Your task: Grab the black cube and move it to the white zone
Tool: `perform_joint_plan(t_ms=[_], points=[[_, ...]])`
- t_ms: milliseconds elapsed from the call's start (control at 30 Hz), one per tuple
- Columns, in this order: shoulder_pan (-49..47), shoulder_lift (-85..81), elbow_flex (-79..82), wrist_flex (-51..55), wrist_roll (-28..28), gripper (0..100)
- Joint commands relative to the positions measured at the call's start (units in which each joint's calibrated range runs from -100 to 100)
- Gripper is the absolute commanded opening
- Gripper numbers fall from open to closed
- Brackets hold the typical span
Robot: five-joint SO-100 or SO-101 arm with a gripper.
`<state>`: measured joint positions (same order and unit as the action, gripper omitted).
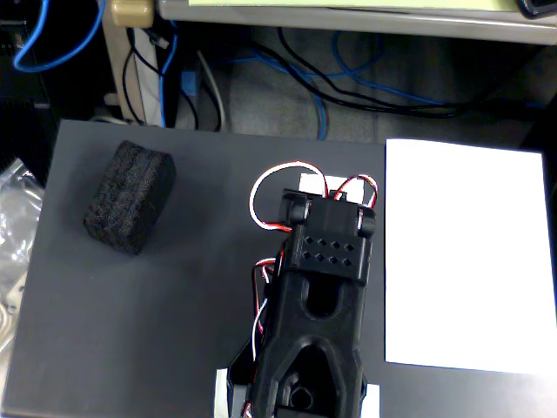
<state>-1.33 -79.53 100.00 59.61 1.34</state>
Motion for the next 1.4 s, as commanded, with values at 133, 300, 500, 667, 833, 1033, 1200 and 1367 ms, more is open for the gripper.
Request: perform_joint_plan(t_ms=[133,300,500,667,833,1033,1200,1367], points=[[0.4,0.0,0.0,0.1,-0.1,1],[0.4,0.0,0.0,0.0,0.0,1],[0.4,0.0,0.0,0.0,-0.1,1],[0.4,0.0,-0.7,-0.1,-0.2,1],[0.4,0.0,-15.6,-0.5,-0.3,1],[0.3,-0.1,-35.9,-0.5,-0.2,1],[-0.4,0.1,-52.5,10.0,0.3,2],[-0.5,1.0,-69.4,29.3,4.9,2]])
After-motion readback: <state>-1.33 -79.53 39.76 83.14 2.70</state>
